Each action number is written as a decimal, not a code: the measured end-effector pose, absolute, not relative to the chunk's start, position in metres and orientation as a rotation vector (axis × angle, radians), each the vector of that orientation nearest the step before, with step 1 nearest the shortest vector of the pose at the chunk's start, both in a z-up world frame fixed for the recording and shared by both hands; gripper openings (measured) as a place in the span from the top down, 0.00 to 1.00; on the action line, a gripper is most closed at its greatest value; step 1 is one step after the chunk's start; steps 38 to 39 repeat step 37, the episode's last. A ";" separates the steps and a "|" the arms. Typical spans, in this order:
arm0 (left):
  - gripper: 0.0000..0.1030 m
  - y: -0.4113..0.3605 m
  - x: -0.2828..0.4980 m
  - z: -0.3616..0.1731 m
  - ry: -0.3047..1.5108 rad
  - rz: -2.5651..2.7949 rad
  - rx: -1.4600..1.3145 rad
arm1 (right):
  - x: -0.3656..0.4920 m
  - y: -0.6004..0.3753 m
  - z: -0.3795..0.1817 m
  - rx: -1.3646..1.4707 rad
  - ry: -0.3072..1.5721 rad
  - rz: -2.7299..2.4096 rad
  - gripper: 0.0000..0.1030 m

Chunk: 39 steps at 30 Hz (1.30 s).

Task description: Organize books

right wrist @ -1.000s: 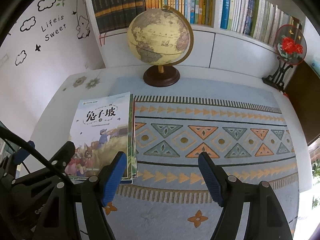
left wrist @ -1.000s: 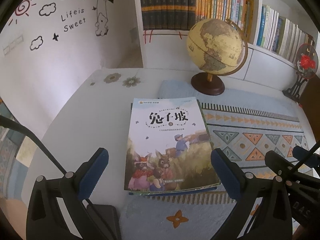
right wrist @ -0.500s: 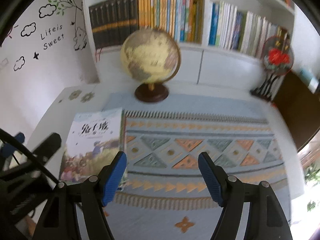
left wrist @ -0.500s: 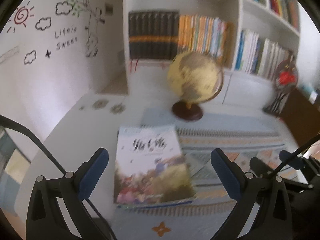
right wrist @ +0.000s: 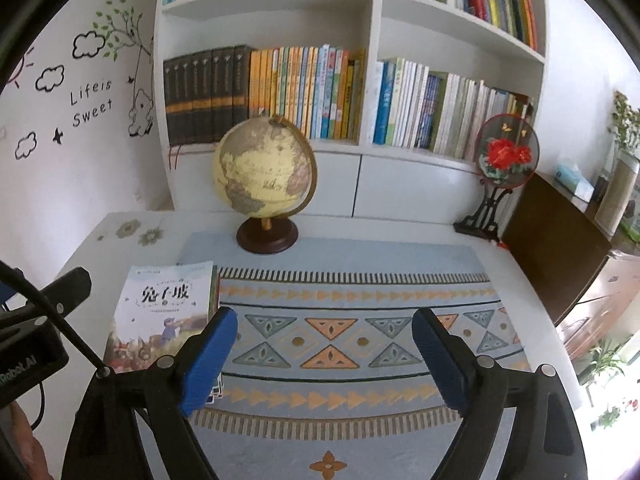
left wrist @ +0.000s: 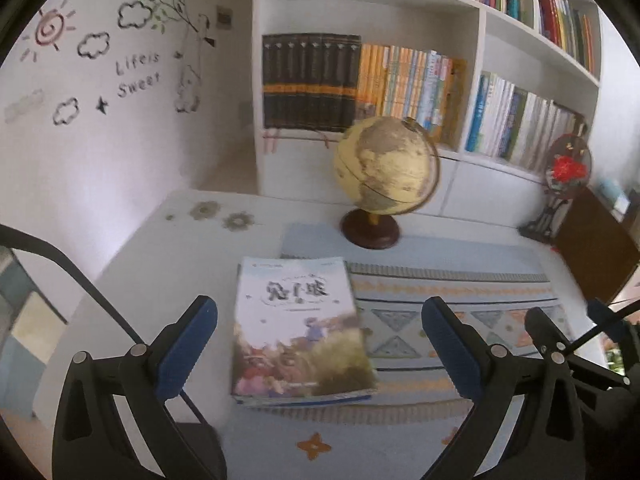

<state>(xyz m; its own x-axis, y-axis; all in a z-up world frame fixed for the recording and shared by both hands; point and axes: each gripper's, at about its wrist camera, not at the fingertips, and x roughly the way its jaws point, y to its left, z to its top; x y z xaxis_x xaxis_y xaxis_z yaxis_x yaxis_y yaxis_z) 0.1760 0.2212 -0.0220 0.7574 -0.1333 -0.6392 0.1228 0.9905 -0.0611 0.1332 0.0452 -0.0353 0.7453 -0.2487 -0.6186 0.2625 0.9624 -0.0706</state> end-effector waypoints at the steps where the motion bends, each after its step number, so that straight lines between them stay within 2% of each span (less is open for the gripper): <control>1: 0.01 0.220 0.176 -0.024 0.712 -0.145 -0.016 | 0.132 0.044 -0.033 0.029 0.669 -0.279 0.15; 12: 0.01 0.202 0.179 -0.082 0.901 -0.127 0.040 | 0.131 0.032 -0.063 0.110 0.805 -0.246 0.15; 39: 0.01 0.207 0.178 -0.080 0.855 -0.068 0.085 | 0.136 0.041 -0.071 0.128 0.809 -0.157 0.15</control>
